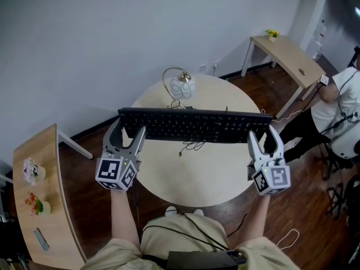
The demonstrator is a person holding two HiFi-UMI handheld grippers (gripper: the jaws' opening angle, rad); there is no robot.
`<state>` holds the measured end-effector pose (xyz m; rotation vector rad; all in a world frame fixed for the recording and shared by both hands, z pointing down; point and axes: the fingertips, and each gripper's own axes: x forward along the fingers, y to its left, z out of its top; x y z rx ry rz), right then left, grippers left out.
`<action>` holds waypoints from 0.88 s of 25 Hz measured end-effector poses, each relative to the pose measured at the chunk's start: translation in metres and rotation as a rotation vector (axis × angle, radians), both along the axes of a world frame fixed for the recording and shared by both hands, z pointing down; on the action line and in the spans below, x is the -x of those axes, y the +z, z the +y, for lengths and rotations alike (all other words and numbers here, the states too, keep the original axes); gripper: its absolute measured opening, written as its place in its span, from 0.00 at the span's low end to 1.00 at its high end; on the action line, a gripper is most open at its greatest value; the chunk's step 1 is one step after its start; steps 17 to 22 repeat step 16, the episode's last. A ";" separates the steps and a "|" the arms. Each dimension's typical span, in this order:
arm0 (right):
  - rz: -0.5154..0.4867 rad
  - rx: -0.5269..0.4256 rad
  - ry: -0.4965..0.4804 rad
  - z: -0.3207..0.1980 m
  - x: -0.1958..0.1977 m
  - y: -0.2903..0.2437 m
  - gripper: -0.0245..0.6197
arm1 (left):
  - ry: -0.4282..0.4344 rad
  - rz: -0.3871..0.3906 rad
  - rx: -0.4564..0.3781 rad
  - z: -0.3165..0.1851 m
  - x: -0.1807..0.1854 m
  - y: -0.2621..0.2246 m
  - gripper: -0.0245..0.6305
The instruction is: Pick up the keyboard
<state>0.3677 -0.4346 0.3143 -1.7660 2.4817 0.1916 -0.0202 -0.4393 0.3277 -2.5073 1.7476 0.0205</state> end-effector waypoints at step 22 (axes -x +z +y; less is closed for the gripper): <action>0.013 0.006 0.012 0.001 0.001 -0.002 0.45 | 0.017 0.021 0.008 -0.005 0.001 0.004 0.49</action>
